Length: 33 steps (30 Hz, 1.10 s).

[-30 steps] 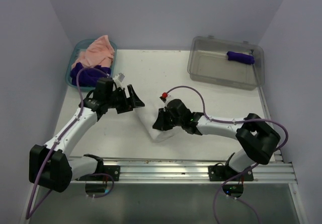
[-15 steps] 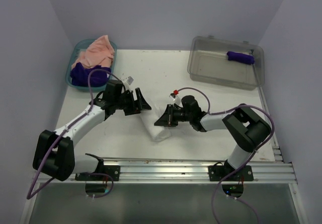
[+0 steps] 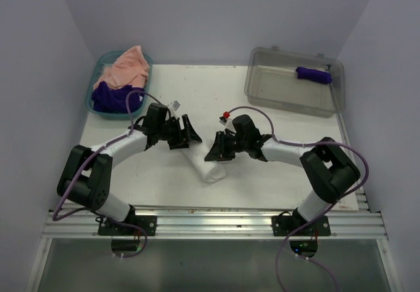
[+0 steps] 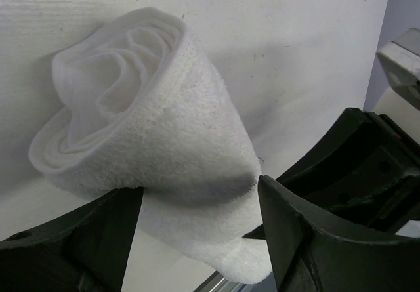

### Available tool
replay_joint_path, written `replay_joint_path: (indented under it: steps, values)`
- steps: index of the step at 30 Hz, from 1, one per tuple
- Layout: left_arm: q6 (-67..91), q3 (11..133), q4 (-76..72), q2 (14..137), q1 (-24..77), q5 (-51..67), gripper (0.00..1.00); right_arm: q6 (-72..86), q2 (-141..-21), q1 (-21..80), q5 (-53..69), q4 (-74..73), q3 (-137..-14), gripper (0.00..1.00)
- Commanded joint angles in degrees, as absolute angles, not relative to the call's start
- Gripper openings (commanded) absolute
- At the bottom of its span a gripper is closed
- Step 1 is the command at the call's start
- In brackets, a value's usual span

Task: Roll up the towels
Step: Roll the towel

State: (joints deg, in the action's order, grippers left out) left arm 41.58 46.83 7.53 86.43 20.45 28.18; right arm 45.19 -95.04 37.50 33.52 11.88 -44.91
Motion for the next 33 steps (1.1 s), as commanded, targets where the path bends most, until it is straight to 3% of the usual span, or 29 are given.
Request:
replay_joint_path:
  steps: [1,2,3,6,9,15,21,33]
  values:
    - [41.7,48.9,6.1,89.8,20.8,27.2,0.75,33.9,-92.2,37.9,23.4,-11.0,-50.4,0.25]
    - [41.4,49.0,6.4,90.9,20.9,27.5,0.75,32.7,-91.7,37.8,21.7,-16.1,-51.8,0.29]
    - [41.4,49.0,6.5,91.2,20.9,27.7,0.75,31.7,-91.2,37.8,18.6,-18.3,-53.1,0.4]
    - [40.7,49.7,7.6,92.2,20.9,28.0,0.75,28.8,-88.3,38.2,13.6,-23.7,-56.2,0.55]
    - [40.1,50.3,8.9,93.0,20.8,28.3,0.75,27.5,-84.2,39.9,6.9,-27.6,-57.5,0.59]
    - [39.6,50.9,9.9,94.9,20.9,29.0,0.74,23.9,-78.1,50.9,-10.9,-31.8,-62.0,0.61]
    - [39.3,51.5,10.5,96.2,20.9,29.6,0.74,17.8,-84.8,65.8,-22.8,-33.4,-68.6,0.61]
    - [39.2,51.7,11.1,95.8,20.9,30.0,0.74,10.7,-95.6,67.8,-31.0,-28.9,-72.0,0.61]
